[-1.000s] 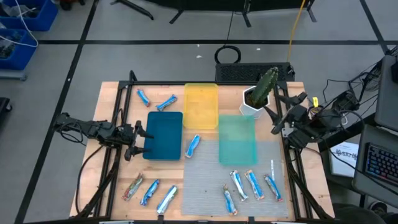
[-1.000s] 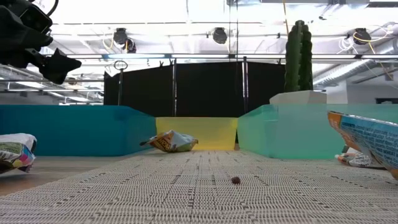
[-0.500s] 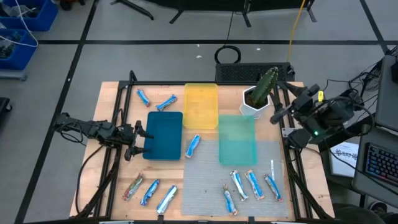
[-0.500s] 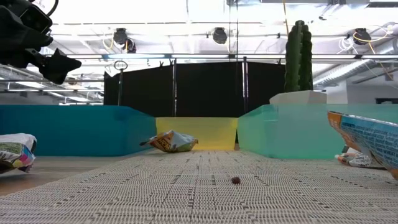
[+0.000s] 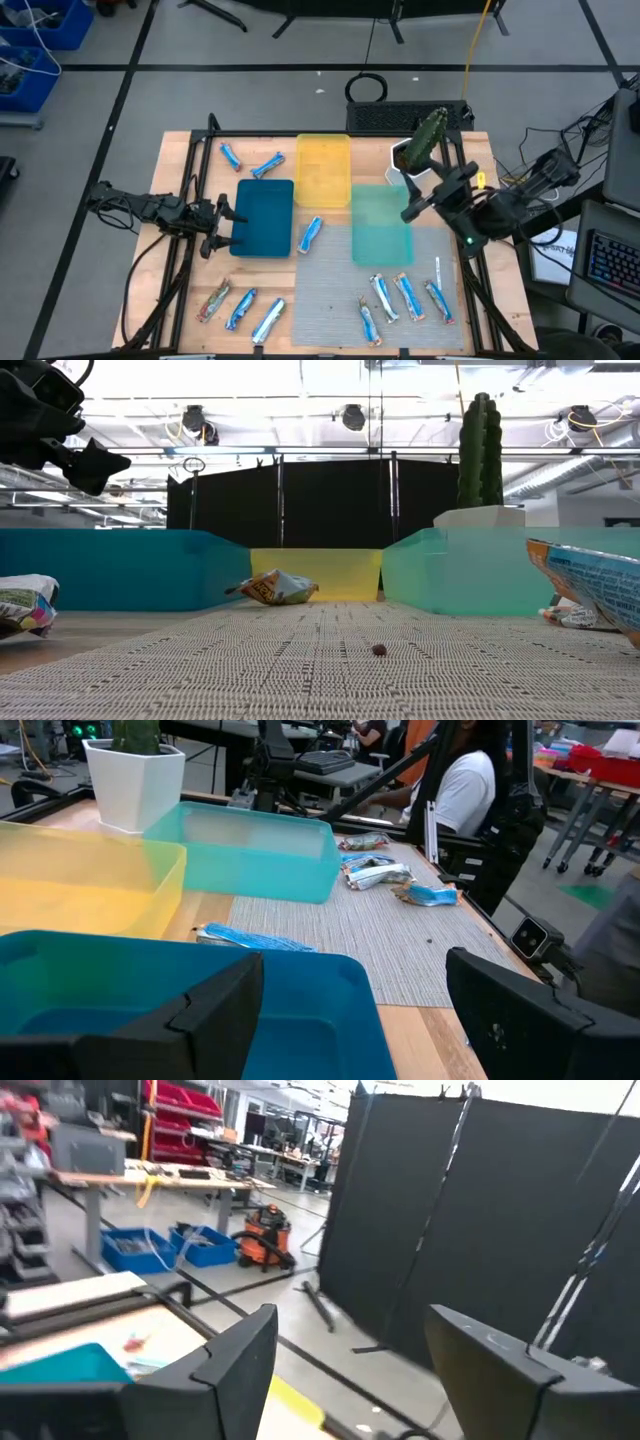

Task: Pick and place Granola Bars by type
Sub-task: Put the red granola bar into the green bin

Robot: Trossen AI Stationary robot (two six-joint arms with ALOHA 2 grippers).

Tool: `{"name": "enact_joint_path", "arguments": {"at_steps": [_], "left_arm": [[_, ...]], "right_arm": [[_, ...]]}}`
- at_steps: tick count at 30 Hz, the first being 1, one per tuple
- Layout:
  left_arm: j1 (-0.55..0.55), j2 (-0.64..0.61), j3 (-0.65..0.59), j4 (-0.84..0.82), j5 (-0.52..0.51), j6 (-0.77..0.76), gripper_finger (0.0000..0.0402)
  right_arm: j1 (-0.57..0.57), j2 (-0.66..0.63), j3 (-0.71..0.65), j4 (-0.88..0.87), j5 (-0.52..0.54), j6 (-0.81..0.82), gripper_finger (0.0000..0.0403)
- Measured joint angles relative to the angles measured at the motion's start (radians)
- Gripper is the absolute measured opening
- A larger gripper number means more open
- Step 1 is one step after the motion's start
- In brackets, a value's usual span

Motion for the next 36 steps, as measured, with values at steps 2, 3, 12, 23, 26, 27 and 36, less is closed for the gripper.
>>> {"name": "enact_joint_path", "arguments": {"at_steps": [2,3,12,23,26,27,36], "left_arm": [[0.0,0.0,0.0,0.0,0.0,0.0,0.031],[0.0,0.0,0.0,0.0,0.0,-0.001,0.031],[0.0,0.0,0.0,0.0,0.0,0.0,0.031],[0.0,0.0,0.0,0.0,0.0,0.0,0.031],[0.0,0.0,0.0,-0.001,0.0,0.0,0.031],[0.0,0.0,0.0,-0.001,0.0,0.0,0.031],[0.0,0.0,0.0,-0.001,0.0,0.0,0.031]], "right_arm": [[0.0,0.025,0.0,0.076,0.0,0.001,0.0242],[0.002,0.039,0.0,0.119,0.0,0.001,0.0242],[0.051,0.119,0.001,0.216,0.001,-0.087,0.0242],[0.079,0.118,0.099,-0.104,-0.038,-0.256,0.0242],[0.079,0.118,0.099,-0.261,-0.093,-0.285,0.0242],[0.08,0.118,0.099,-0.315,-0.129,-0.289,0.0242],[0.125,0.118,0.099,-0.566,-0.603,-0.426,0.0242]]}}
